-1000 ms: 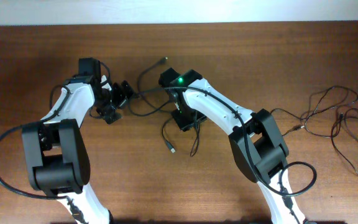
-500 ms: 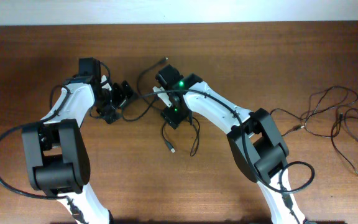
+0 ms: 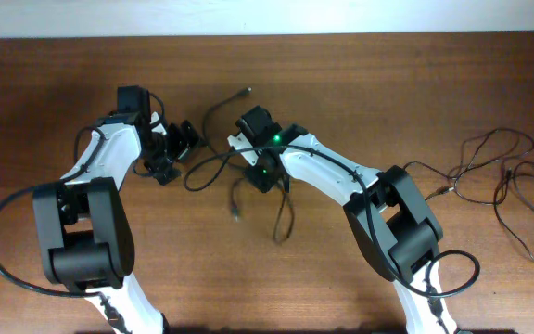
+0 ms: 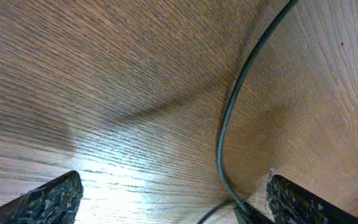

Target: Untangle cables

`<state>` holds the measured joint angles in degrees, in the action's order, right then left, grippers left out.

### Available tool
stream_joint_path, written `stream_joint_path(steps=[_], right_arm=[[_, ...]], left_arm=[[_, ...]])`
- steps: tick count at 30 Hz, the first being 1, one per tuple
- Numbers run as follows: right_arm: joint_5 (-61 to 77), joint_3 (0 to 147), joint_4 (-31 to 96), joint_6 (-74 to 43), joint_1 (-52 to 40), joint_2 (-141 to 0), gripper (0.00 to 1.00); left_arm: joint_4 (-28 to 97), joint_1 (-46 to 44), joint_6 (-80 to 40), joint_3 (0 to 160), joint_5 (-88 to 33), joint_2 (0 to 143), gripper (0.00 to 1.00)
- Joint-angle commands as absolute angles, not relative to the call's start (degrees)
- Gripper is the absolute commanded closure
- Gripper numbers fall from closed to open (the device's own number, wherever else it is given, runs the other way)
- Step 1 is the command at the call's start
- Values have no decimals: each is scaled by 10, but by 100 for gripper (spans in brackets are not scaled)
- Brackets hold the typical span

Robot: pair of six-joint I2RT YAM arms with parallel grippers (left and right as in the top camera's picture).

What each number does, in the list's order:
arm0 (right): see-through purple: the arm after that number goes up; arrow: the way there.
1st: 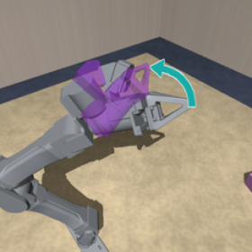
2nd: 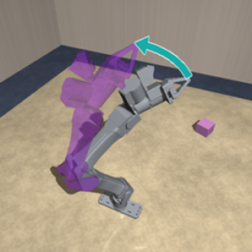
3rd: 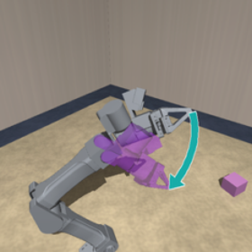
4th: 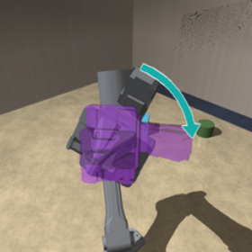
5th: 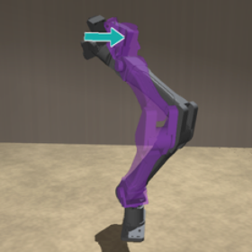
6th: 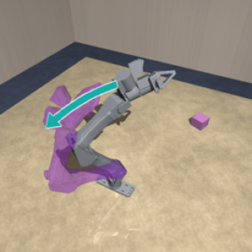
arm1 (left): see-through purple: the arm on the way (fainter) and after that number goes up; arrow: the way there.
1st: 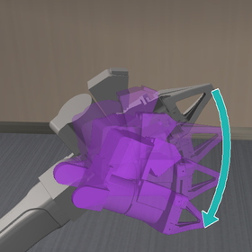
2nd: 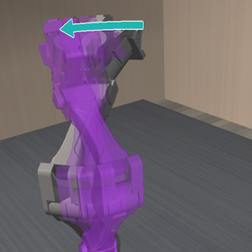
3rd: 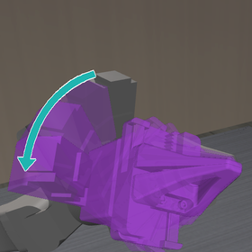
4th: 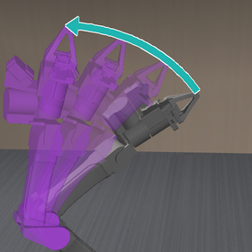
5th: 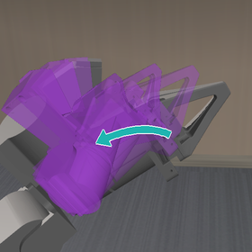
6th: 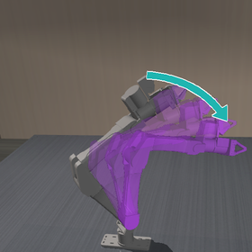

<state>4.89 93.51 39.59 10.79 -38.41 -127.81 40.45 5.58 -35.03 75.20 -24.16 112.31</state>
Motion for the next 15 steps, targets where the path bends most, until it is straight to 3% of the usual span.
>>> stream_joint_path(steps=[1, 12, 15], right_arm=[[87, 899, 420, 107, -387, -1325, 96], [136, 899, 443, 104, -387, -1325, 96], [135, 942, 537, 101, -385, -1312, 96]], left_arm=[[404, 58, -356, 748, -244, 1128, 4], [404, 58, -356, 748, -244, 1128, 5], [404, 58, -356, 748, -244, 1128, 5]])
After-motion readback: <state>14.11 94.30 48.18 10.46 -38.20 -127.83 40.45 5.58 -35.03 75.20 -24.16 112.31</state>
